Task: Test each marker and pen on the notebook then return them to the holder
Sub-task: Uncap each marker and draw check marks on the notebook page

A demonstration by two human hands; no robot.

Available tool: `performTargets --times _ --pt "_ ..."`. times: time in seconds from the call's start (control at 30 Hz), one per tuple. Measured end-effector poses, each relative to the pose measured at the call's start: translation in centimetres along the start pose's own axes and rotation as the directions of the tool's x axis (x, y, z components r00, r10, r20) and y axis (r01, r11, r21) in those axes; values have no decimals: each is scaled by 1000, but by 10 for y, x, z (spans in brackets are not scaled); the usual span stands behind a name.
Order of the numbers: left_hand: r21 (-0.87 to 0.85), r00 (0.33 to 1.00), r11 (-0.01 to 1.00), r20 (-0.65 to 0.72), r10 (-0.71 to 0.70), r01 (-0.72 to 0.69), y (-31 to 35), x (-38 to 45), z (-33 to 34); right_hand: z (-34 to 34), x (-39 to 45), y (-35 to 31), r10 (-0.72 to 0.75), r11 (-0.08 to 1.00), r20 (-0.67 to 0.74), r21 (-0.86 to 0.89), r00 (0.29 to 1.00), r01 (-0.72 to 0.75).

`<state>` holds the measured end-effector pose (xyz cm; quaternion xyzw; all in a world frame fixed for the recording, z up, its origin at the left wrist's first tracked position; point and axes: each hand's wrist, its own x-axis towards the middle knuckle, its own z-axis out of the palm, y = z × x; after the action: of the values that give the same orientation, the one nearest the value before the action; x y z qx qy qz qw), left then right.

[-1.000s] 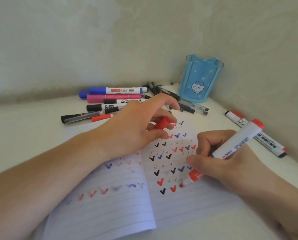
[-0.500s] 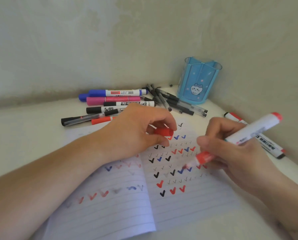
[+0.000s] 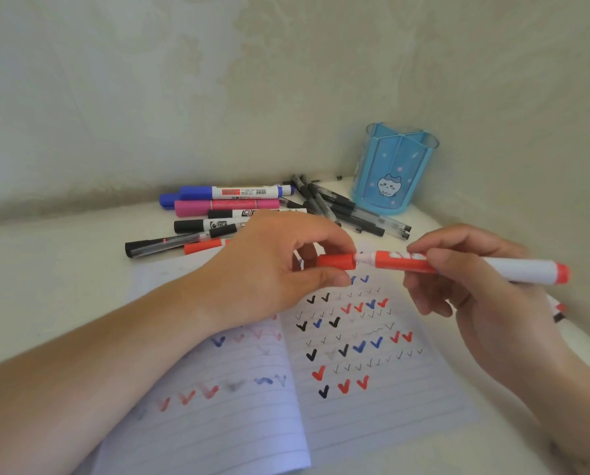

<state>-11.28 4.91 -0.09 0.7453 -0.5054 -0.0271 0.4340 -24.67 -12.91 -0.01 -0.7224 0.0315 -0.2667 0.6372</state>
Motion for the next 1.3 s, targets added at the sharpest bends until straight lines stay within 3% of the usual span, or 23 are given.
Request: performTargets --times 0.13,0.23,0.47,0.63,0.8,0.93,1.0,1.07,1.13,1.17,1.23,1.3 --pt "-107 999 994 -44 11 -15 -2 0 1 -1 0 -1 -21 1000 21 22 1000 20" --pt "-101 998 993 17 59 -57 -1 -1 1 2 -1 0 -21 999 86 28 996 19" --pt "-184 999 982 -26 37 -41 1 -1 7 13 -7 0 -17 994 51 105 999 12" --pt "-304 998 951 -36 42 -51 3 -2 9 18 -13 -4 -67 997 -1 50 998 67" --pt "-385 999 922 -27 37 -45 -1 3 4 10 -10 -7 -191 977 115 -76 975 200" --pt "-300 995 953 -99 16 -45 -12 7 -6 -10 -4 -12 -156 987 242 -8 958 163" --pt "-177 992 981 -114 61 -81 -12 7 -8 -13 -2 -16 -86 977 215 -175 973 125" --pt "-6 979 984 -105 176 -178 -9 5 -4 -11 -3 -10 -58 896 165 -427 985 124" --pt "133 964 961 -80 254 -242 -5 2 2 -2 -5 -7 -25 834 181 -538 983 121" --pt "144 971 966 -78 228 -215 -5 1 2 1 -5 -9 -16 823 174 -557 985 112" --pt "127 987 986 -105 120 -107 -8 3 -2 -8 1 -12 -26 798 68 -599 997 62" --pt "230 981 973 -186 51 -7 -19 6 -10 -29 10 -15 -20 729 -122 -681 992 -69"
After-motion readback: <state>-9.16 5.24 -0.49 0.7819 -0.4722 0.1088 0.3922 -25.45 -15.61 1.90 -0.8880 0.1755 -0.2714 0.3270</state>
